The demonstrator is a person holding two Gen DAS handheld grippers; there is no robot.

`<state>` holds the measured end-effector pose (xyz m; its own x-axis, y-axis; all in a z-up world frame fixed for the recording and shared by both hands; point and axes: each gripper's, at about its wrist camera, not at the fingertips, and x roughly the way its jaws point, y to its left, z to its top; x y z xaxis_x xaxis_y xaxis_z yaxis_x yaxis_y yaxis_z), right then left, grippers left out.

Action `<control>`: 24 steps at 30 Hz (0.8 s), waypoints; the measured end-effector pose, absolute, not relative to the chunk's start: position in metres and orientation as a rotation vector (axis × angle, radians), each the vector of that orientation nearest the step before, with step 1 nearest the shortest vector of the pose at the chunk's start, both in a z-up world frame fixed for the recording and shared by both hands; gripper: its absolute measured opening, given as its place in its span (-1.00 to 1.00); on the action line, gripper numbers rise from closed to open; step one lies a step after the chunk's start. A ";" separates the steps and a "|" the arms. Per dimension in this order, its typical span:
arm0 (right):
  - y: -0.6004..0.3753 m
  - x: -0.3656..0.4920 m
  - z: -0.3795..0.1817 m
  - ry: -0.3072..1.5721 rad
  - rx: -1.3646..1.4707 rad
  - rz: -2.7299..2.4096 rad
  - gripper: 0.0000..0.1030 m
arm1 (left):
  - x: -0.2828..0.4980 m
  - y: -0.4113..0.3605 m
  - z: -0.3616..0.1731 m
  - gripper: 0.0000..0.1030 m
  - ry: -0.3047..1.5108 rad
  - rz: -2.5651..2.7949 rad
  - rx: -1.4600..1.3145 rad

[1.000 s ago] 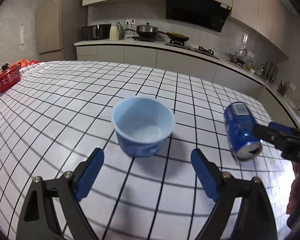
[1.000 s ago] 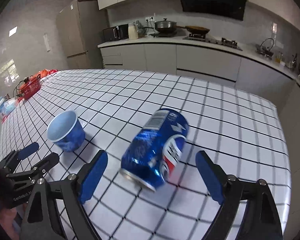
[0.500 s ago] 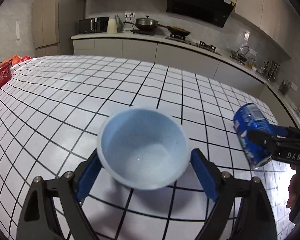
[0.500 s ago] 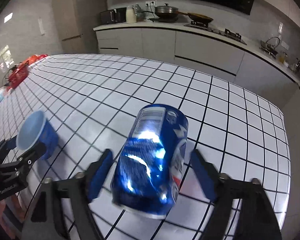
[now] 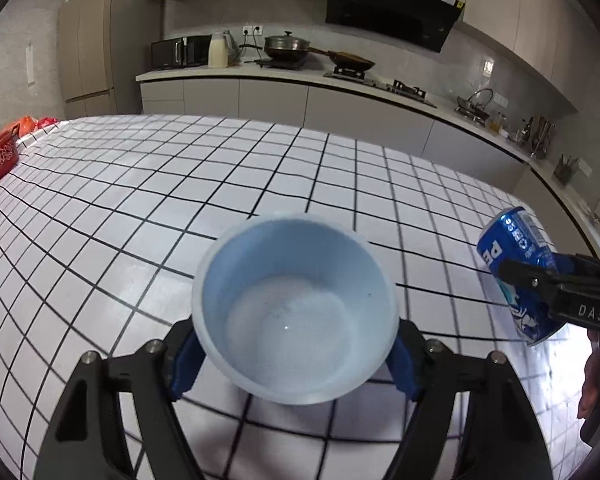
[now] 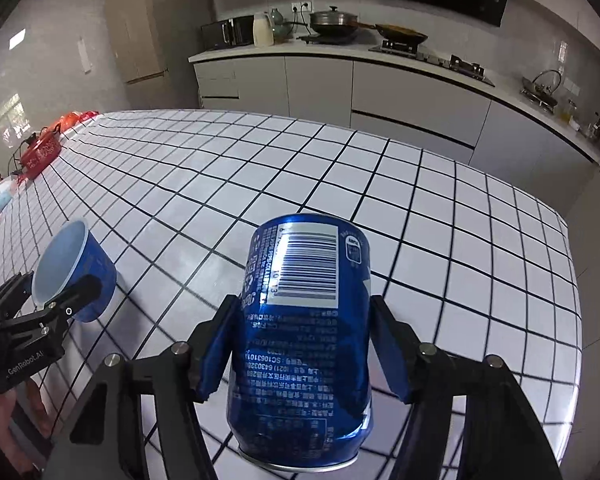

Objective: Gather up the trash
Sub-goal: 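Grasp the blue-and-white cup with the left gripper while the right grasps the Pepsi can, then lift the cup and Pepsi can and carry them over the black bin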

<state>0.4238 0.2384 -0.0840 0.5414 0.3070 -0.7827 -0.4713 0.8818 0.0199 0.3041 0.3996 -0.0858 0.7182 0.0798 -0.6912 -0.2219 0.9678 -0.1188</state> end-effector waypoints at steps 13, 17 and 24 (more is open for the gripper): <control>0.182 0.362 -0.052 0.831 -0.201 0.438 0.28 | 0.264 0.338 -0.057 0.49 0.731 0.078 -0.150; 0.158 0.339 -0.042 0.820 -0.204 0.430 0.28 | 0.253 0.311 -0.050 0.49 0.727 0.049 -0.128; 0.108 0.303 -0.029 0.802 -0.170 0.412 0.25 | 0.235 0.269 -0.044 0.49 0.722 0.004 -0.101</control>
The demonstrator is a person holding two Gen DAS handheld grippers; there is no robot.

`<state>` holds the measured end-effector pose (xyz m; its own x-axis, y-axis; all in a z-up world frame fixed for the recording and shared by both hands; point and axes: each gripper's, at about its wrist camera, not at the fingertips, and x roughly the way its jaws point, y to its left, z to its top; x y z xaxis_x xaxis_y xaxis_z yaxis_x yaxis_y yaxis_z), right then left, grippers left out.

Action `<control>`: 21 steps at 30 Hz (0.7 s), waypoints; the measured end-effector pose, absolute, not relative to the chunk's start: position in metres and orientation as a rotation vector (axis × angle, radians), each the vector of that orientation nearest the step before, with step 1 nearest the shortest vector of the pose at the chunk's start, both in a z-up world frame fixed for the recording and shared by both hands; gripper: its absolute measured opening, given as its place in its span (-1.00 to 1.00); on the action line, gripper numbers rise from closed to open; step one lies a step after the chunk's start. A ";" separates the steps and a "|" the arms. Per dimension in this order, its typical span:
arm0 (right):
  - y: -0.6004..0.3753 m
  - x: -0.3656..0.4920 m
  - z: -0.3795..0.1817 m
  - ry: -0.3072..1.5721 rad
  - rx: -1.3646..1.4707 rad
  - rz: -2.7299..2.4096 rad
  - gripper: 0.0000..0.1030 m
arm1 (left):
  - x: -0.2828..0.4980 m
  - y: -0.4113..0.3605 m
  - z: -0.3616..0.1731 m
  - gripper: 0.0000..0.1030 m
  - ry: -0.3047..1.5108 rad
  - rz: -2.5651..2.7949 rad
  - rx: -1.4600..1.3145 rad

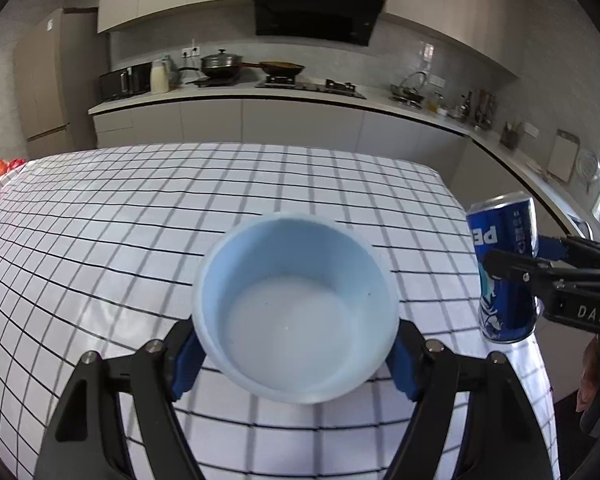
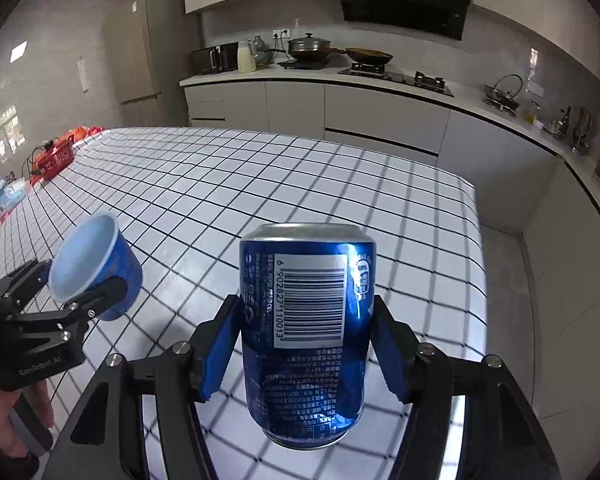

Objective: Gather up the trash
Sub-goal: 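Lift the cup and Pepsi can and carry them over the black bin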

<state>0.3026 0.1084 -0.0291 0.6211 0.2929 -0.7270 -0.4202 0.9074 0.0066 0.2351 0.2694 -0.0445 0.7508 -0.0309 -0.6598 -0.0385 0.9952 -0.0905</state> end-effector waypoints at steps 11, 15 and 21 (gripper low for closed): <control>0.051 0.268 -0.016 0.770 -0.135 0.443 0.22 | 0.218 0.224 -0.037 0.49 0.716 -0.021 -0.080; 0.032 0.256 -0.015 0.773 -0.117 0.447 0.22 | 0.207 0.207 -0.038 0.49 0.722 -0.037 -0.071; 0.004 0.240 -0.010 0.773 -0.118 0.414 0.22 | 0.199 0.177 -0.035 0.49 0.719 -0.076 -0.058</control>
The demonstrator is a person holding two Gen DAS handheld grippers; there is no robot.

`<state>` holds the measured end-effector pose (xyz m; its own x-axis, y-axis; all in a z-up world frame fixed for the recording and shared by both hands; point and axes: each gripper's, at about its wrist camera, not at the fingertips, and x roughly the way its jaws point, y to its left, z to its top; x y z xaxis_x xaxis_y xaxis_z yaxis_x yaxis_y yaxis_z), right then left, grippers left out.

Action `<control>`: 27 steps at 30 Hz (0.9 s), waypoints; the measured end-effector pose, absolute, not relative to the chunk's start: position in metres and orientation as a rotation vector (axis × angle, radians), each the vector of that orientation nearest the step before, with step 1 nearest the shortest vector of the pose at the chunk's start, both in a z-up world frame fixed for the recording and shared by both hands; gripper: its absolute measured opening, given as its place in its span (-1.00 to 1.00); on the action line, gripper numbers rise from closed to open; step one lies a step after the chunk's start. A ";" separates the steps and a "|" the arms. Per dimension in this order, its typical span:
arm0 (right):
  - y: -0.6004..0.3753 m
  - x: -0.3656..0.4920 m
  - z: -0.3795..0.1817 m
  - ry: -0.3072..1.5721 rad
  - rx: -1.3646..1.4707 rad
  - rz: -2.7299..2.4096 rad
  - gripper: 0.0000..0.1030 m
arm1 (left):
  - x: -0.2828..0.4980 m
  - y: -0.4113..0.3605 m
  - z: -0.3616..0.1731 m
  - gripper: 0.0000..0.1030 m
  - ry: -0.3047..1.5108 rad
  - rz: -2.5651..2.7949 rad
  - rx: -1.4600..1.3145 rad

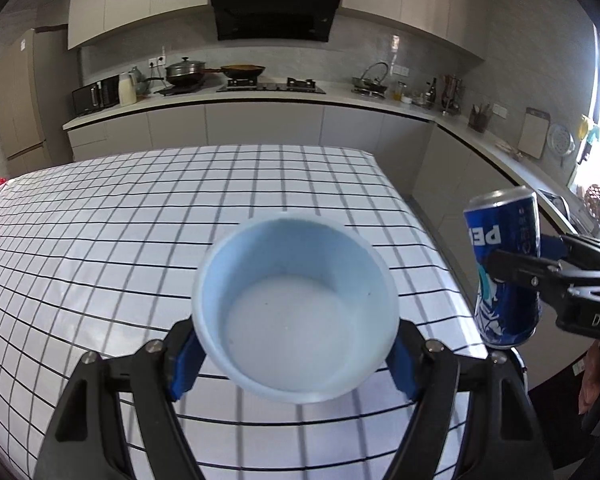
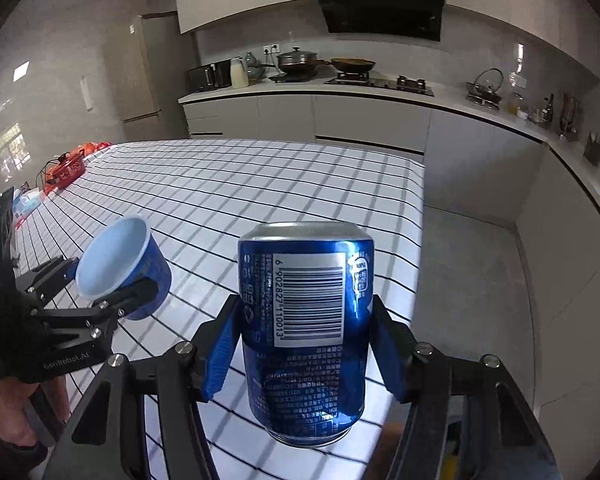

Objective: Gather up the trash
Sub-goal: 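Lift the cup and Pepsi can and carry them over the black bin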

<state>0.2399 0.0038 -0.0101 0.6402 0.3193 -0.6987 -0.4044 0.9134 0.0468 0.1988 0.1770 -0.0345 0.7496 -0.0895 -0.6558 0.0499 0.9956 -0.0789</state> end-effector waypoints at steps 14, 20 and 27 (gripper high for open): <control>-0.120 0.200 -0.003 0.787 -0.079 0.262 0.22 | 0.192 0.064 -0.027 0.49 0.722 -0.249 -0.002; -0.173 0.182 -0.003 0.794 -0.060 0.202 0.22 | 0.186 0.016 -0.027 0.49 0.724 -0.311 0.023; -0.229 0.166 -0.013 0.817 -0.038 0.156 0.22 | 0.179 -0.027 -0.035 0.49 0.749 -0.363 0.044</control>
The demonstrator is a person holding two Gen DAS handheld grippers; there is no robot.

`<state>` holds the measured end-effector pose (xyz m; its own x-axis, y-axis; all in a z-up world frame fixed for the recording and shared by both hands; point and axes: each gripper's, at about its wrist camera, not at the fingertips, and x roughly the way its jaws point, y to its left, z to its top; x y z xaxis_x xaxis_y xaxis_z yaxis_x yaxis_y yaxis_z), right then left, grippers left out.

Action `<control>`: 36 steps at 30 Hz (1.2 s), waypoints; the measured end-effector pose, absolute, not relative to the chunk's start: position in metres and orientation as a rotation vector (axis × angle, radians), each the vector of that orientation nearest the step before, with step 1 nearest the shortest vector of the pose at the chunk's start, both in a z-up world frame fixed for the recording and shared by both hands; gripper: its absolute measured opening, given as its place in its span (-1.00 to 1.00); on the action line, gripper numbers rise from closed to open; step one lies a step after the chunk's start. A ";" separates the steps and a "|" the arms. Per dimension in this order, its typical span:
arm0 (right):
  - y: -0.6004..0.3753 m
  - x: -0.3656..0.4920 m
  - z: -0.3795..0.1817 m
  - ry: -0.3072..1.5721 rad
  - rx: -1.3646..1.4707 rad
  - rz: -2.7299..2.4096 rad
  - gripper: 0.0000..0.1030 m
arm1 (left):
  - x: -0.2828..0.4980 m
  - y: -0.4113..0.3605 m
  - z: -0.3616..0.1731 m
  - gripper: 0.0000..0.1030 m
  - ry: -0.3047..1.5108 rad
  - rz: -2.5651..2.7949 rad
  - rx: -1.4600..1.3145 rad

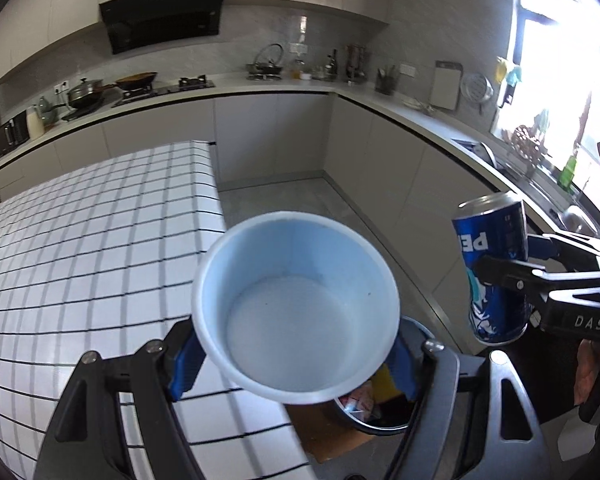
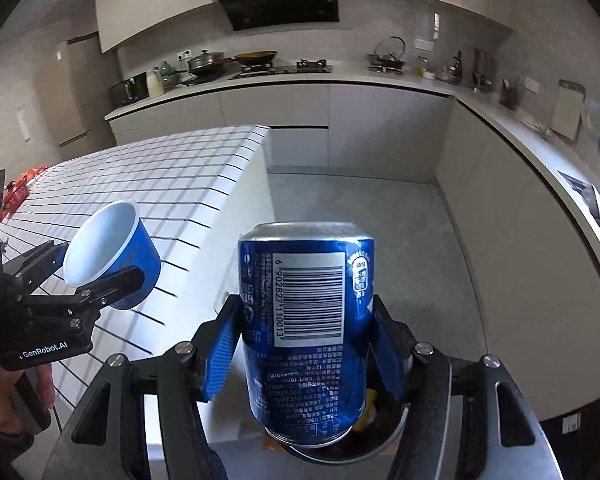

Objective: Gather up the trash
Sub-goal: 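Lift the cup and Pepsi can and carry them over the black bin, then open both grippers over the black bin to drop the cup and can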

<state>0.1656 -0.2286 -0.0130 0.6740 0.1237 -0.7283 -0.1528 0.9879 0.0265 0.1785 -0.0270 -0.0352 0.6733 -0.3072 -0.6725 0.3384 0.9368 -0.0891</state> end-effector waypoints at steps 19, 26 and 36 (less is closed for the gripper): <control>-0.315 0.153 -0.120 1.039 -0.079 0.215 0.23 | 0.158 -0.117 -0.127 0.49 0.942 -0.372 0.048; -0.329 0.162 -0.155 1.106 -0.107 0.281 0.23 | 0.150 -0.133 -0.159 0.49 1.018 -0.346 0.024; -0.324 0.189 -0.187 1.178 -0.132 0.359 0.27 | 0.163 -0.150 -0.192 0.51 1.100 -0.344 0.011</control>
